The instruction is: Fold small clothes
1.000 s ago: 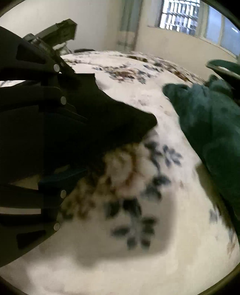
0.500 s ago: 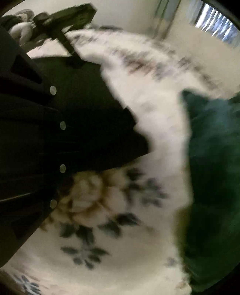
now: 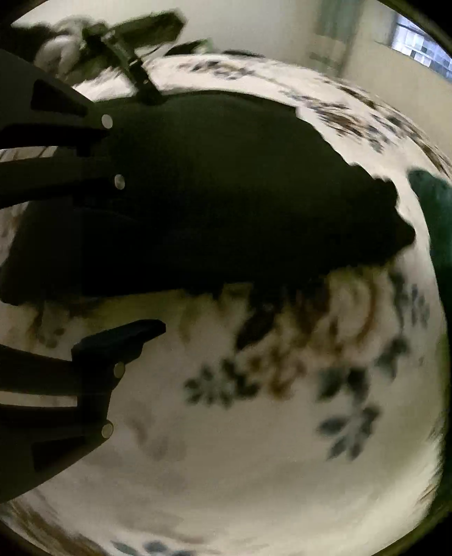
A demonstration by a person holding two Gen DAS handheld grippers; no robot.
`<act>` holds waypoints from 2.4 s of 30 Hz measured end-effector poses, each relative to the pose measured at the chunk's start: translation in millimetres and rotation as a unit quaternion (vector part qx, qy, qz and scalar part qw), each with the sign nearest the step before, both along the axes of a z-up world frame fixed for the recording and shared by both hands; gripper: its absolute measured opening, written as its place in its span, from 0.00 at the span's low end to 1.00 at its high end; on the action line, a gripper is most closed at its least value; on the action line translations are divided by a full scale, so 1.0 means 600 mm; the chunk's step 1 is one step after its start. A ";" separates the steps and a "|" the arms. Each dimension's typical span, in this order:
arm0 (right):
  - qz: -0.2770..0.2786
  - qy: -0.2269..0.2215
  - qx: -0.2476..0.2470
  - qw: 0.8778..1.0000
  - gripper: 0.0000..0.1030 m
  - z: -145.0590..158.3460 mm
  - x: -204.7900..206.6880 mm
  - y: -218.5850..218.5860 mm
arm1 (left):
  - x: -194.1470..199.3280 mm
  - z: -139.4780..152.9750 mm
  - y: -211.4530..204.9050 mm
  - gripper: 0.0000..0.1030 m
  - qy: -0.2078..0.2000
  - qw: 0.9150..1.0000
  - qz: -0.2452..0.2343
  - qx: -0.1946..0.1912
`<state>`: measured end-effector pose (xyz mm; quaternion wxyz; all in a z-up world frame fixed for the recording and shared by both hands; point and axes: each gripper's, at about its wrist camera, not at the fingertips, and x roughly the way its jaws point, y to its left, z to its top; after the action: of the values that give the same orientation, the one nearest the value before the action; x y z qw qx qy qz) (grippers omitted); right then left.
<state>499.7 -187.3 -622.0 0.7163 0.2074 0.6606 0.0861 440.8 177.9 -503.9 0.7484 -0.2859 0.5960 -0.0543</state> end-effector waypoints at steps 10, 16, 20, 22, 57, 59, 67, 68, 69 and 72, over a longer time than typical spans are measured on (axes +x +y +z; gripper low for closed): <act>-0.012 -0.025 0.106 0.994 0.92 0.019 0.026 -0.055 | -0.162 0.004 -0.102 0.84 -0.030 0.974 0.129 -0.182; 0.038 0.003 0.123 0.992 0.92 -0.028 0.139 -0.030 | -0.213 0.040 -0.123 0.85 -0.054 0.958 0.243 -0.140; 0.063 0.017 0.117 0.991 0.92 -0.046 0.188 -0.008 | -0.228 0.025 -0.161 0.85 -0.044 0.961 0.227 -0.149; 0.059 0.023 0.130 0.990 0.92 -0.050 0.199 -0.010 | -0.205 -0.020 -0.173 0.85 -0.020 0.958 0.234 -0.163; -0.199 0.032 0.204 0.958 0.67 -0.059 -0.141 -0.077 | -0.145 -0.056 -0.071 0.62 -0.023 0.976 0.131 -0.170; -0.192 0.006 0.212 0.958 0.63 -0.074 -0.108 -0.081 | -0.140 -0.041 -0.088 0.39 -0.048 0.979 0.129 -0.149; -0.165 -0.016 0.213 0.963 0.17 -0.022 -0.140 -0.049 | -0.093 0.028 -0.010 0.26 -0.086 0.981 0.056 -0.163; -0.161 -0.012 0.217 0.963 0.17 -0.014 -0.158 -0.039 | -0.086 0.018 0.003 0.34 -0.079 0.982 0.046 -0.167; -0.158 -0.002 0.217 0.963 0.18 -0.012 -0.179 -0.030 | -0.080 0.003 0.011 0.54 -0.063 0.984 0.042 -0.164; -0.169 0.027 0.223 0.960 0.37 -0.041 -0.213 -0.015 | -0.077 -0.047 0.029 0.65 -0.023 0.980 0.053 -0.189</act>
<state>371.7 -196.5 -646.9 0.6380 0.4727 0.5990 0.1028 394.8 195.5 -531.8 0.6963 -0.4520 0.5416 -0.1328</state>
